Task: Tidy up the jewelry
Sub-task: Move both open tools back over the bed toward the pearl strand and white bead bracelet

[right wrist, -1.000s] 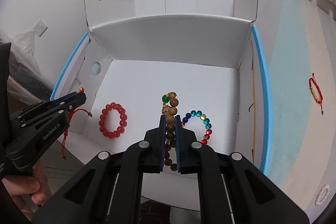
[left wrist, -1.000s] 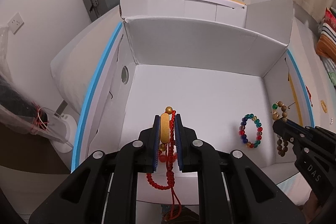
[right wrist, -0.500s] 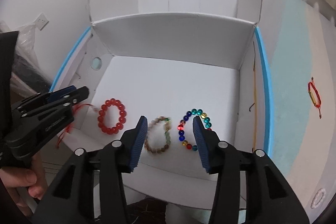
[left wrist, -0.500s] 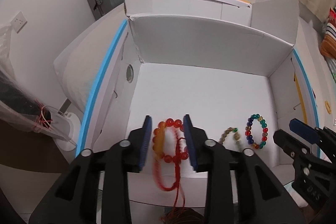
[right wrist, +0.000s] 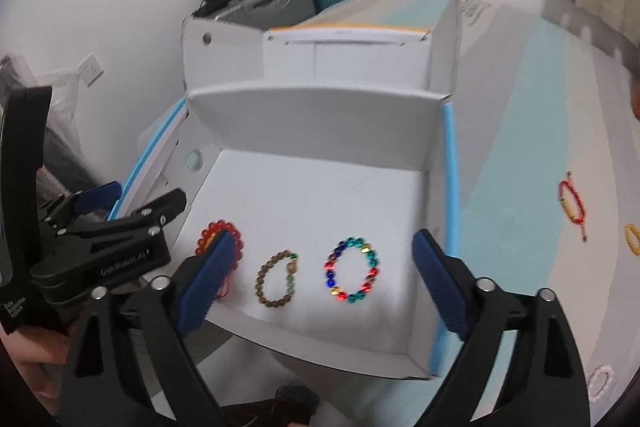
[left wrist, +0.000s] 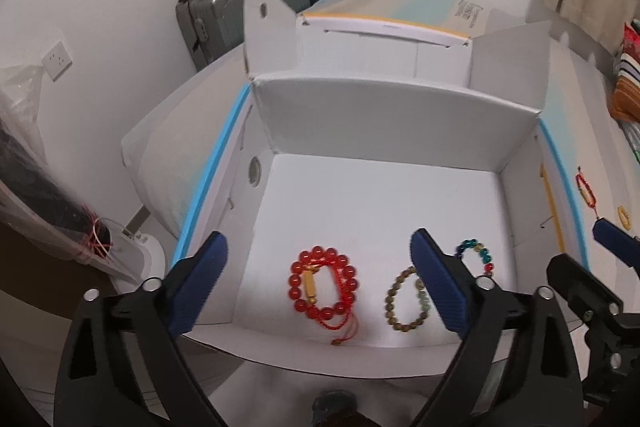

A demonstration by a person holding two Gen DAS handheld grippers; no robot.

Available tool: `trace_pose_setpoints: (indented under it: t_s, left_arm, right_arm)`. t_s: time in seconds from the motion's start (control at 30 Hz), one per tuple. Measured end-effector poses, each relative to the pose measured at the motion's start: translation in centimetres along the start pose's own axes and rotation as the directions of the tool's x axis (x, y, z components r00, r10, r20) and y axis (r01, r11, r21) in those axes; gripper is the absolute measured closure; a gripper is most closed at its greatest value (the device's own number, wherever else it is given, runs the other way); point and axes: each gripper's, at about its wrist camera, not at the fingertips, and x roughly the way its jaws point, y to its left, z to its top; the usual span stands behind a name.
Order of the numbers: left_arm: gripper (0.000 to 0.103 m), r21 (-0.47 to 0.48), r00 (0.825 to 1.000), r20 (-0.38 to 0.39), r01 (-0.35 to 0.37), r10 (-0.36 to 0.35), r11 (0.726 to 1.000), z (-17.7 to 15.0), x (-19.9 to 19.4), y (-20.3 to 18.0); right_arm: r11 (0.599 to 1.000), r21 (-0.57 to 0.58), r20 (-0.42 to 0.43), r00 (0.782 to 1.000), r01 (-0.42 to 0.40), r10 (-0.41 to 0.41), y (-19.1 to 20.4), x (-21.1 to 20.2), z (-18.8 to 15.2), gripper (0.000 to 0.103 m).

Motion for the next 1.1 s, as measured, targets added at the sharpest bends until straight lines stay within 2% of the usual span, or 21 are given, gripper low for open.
trace_pose_setpoints:
  t_s: [0.17, 0.37, 0.57, 0.97, 1.1]
  left_arm:
    - [0.006, 0.009, 0.999, 0.023, 0.031, -0.031, 0.999, 0.0, -1.0, -2.3]
    - [0.006, 0.037, 0.999, 0.031, 0.042, -0.043, 0.998, 0.0, -1.9, -5.8]
    - [0.006, 0.084, 0.995, 0.037, 0.086, -0.089, 0.993, -0.4, -2.9, -10.2]
    - [0.006, 0.230, 0.981, 0.007, 0.186, -0.192, 0.955, -2.8, -4.3, -21.3]
    - [0.006, 0.270, 0.974, -0.004, 0.219, -0.226, 0.938, -3.8, -4.8, -24.8]
  right_arm:
    - [0.999, 0.043, 0.038, 0.999, 0.026, -0.028, -3.0, -1.9, -0.2, 0.008]
    - [0.989, 0.094, 0.049, 0.992, 0.110, -0.115, -7.0, -3.7, -0.8, 0.008]
    - [0.973, 0.142, 0.052, 0.980, 0.181, -0.190, -11.8, -5.5, -2.2, 0.008]
    - [0.918, 0.302, 0.024, 0.961, 0.256, -0.276, -24.2, -9.2, -5.3, 0.008]
    - [0.893, 0.330, 0.009, 0.945, 0.305, -0.327, -27.7, -10.1, -5.9, 0.008]
